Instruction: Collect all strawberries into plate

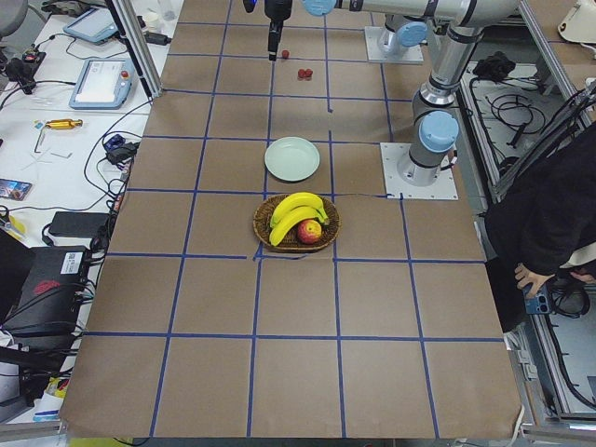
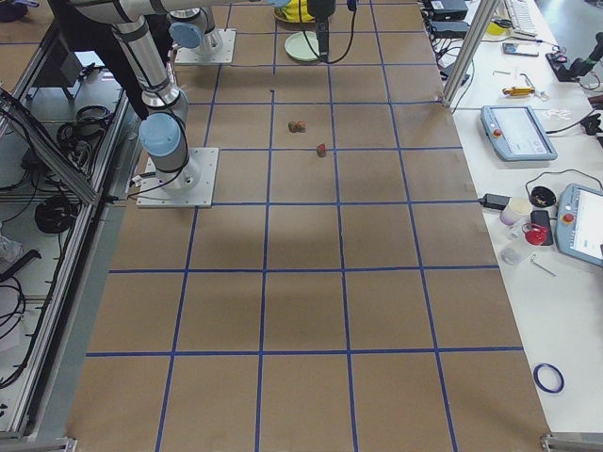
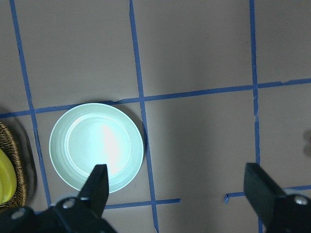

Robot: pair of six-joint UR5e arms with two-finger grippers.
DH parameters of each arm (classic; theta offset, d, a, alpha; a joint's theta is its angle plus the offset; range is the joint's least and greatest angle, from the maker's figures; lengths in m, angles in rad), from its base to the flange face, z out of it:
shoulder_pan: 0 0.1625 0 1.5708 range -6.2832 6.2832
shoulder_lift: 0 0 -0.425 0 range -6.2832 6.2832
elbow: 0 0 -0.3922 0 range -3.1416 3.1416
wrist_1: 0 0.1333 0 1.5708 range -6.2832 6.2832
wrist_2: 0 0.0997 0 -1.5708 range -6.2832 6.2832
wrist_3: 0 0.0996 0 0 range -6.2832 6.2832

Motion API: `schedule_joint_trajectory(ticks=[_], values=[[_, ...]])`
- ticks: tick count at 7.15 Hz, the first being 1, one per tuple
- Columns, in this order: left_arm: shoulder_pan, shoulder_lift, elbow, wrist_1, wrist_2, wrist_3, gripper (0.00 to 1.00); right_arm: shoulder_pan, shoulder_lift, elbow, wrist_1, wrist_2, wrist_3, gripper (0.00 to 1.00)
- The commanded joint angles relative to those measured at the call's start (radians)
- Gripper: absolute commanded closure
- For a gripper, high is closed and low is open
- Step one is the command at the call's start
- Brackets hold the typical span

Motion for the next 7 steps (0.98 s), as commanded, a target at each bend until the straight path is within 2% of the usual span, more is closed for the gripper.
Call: schedule_joint_trajectory(ticks=[1,5,7], values=[[0.000,0.000,0.000,-0.001,0.000,0.001,0.00,0.000,0.001,0.005,0.000,-0.001,0.000,0.00],[0.000,-0.002,-0.002,-0.003,0.000,0.003,0.00,-0.006,0.109,0.069,-0.015,-0.023,-0.014,0.00],[0.000,-0.003,-0.003,-0.003,0.000,0.000,0.00,-0.026,0.162,0.154,-0.110,-0.026,-0.017,0.00]])
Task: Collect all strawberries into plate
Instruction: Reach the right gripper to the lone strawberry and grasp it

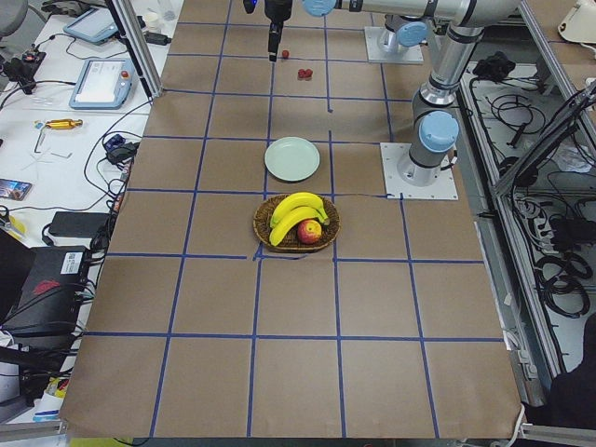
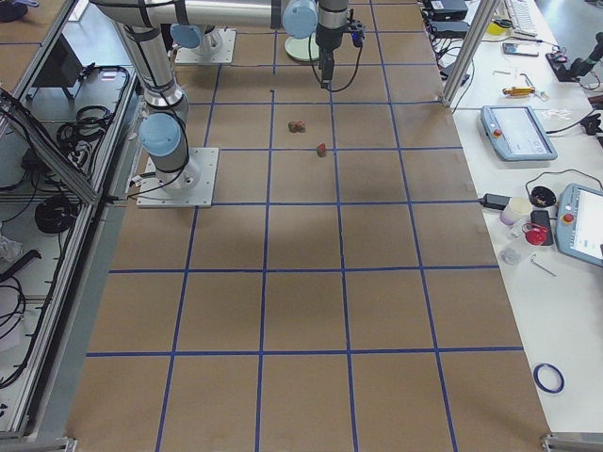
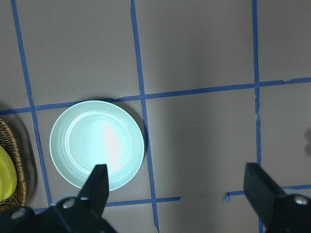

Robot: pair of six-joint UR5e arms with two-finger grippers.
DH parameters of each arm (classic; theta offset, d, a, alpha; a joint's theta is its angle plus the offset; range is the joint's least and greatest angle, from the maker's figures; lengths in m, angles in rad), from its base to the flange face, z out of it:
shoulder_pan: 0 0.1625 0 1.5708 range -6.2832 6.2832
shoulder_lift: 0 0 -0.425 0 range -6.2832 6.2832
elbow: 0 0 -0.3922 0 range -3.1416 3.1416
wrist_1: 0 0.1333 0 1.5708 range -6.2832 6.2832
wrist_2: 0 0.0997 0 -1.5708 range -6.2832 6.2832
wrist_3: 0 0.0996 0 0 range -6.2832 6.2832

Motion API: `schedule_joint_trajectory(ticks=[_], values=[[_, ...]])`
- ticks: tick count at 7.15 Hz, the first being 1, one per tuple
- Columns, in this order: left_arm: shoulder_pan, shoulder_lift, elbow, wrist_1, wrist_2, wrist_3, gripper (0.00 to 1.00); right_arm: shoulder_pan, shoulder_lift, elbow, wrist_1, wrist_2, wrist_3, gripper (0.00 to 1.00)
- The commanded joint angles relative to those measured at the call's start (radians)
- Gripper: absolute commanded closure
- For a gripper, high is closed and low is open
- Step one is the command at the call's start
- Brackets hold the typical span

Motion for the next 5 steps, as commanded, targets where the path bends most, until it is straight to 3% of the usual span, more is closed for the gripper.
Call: schedule_joint_trajectory(ticks=[1,5], values=[[0.000,-0.001,-0.004,0.000,0.002,-0.002,0.00,-0.060,0.071,0.111,-0.116,0.004,-0.014,0.00],[-0.002,0.005,-0.039,0.003,0.003,-0.002,0.00,-0.098,0.134,0.422,-0.605,0.020,-0.089,0.00]])
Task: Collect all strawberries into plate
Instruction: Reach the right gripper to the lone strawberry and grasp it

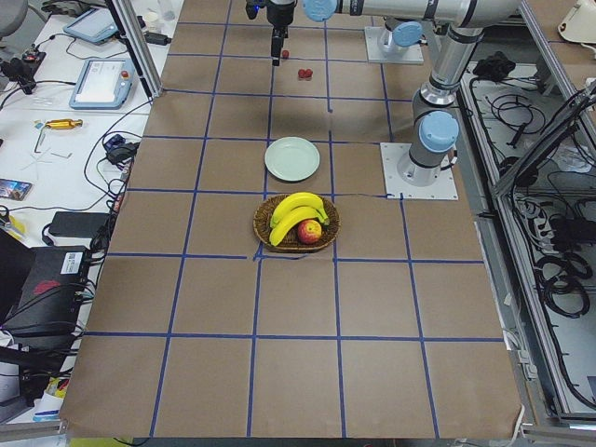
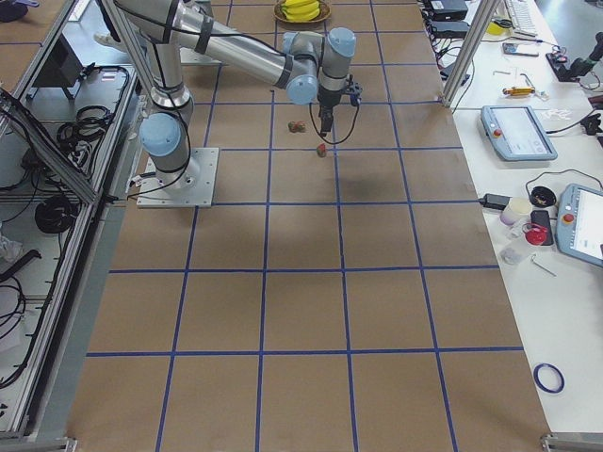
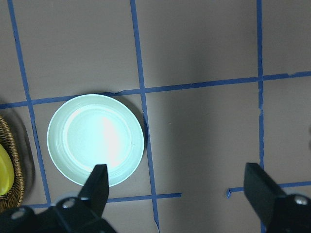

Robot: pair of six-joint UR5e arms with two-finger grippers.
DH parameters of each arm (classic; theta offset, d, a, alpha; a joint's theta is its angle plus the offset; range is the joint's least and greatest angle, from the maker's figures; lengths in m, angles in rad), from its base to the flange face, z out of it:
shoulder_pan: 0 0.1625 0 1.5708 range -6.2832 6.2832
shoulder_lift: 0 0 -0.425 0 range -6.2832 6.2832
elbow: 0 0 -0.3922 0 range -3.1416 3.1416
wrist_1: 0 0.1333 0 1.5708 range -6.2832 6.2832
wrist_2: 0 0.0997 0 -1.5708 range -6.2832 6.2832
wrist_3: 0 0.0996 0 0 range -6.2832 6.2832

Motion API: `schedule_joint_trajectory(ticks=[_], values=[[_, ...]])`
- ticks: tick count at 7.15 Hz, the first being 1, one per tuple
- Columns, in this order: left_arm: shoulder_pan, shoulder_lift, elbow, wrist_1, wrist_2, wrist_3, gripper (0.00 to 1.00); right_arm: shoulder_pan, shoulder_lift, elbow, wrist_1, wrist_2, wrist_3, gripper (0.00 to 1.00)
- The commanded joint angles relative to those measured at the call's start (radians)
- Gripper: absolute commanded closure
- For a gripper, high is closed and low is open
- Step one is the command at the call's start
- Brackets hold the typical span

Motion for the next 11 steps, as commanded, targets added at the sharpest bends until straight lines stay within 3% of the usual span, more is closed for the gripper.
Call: schedule_joint_trajectory(ticks=[1,3,4,5,8,9,10,11], values=[[0.000,0.001,-0.004,-0.001,0.000,0.000,0.00,-0.001,0.040,0.133,-0.220,0.002,-0.008,0.00],[0.000,0.002,-0.004,-0.001,0.000,0.000,0.00,-0.001,0.079,0.135,-0.294,0.014,-0.023,0.03],[0.000,0.002,-0.004,-0.001,0.000,0.000,0.00,-0.001,0.083,0.125,-0.302,0.017,-0.023,0.19],[0.000,0.002,-0.004,-0.001,0.000,0.000,0.00,-0.001,0.088,0.124,-0.304,0.017,-0.025,0.28],[0.000,0.002,-0.004,-0.001,0.000,0.000,0.00,-0.001,0.119,0.124,-0.337,0.017,-0.049,0.28],[0.000,0.002,-0.004,0.001,0.000,0.000,0.00,-0.001,0.120,0.123,-0.339,0.017,-0.049,0.39],[0.000,0.002,-0.004,0.001,0.000,0.000,0.00,-0.001,0.120,0.124,-0.337,0.017,-0.049,0.59],[0.000,0.002,-0.004,-0.001,0.000,0.000,0.00,-0.001,0.120,0.123,-0.339,0.017,-0.049,0.68]])
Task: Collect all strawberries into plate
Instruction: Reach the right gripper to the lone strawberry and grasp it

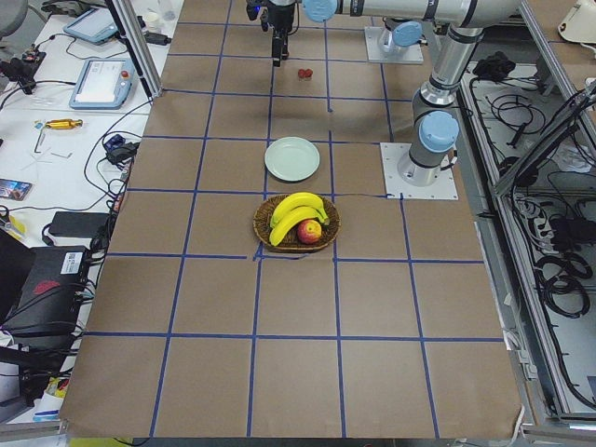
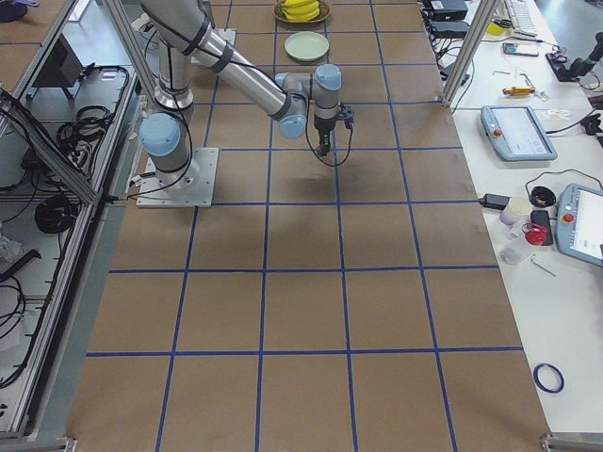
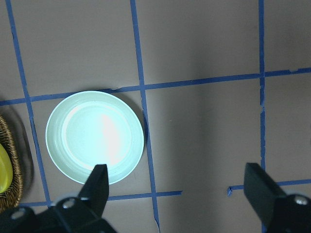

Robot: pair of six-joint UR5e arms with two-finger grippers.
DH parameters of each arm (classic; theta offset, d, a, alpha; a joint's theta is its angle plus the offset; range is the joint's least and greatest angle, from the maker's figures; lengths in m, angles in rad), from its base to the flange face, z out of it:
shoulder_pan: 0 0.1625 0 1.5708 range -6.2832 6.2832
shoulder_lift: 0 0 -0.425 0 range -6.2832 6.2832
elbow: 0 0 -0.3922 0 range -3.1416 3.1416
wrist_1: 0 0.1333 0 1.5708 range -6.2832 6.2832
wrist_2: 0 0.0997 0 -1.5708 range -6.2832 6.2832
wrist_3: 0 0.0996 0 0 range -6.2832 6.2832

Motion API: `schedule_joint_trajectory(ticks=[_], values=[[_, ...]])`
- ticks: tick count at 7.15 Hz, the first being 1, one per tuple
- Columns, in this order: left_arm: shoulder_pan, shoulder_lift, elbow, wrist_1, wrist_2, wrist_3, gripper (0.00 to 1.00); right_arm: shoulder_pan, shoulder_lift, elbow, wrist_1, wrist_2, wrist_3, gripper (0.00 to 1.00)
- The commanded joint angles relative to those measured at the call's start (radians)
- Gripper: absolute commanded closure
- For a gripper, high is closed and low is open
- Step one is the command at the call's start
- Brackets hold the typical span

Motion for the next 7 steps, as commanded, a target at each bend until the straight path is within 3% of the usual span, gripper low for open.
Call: schedule_joint_trajectory(ticks=[1,2,3,7], values=[[0.000,0.000,0.000,0.000,0.000,0.000,0.00,0.000,-0.001,-0.002,-0.003,0.002,0.001,0.86],[0.000,0.000,0.002,0.000,0.000,0.000,0.00,0.000,-0.010,-0.013,-0.011,0.033,0.026,1.00],[0.000,0.000,0.002,0.000,0.000,0.002,0.00,0.009,-0.015,-0.048,-0.008,0.060,0.085,1.00],[0.000,0.009,0.005,-0.001,-0.002,0.006,0.00,0.311,0.010,-0.153,-0.005,0.091,0.408,1.00]])
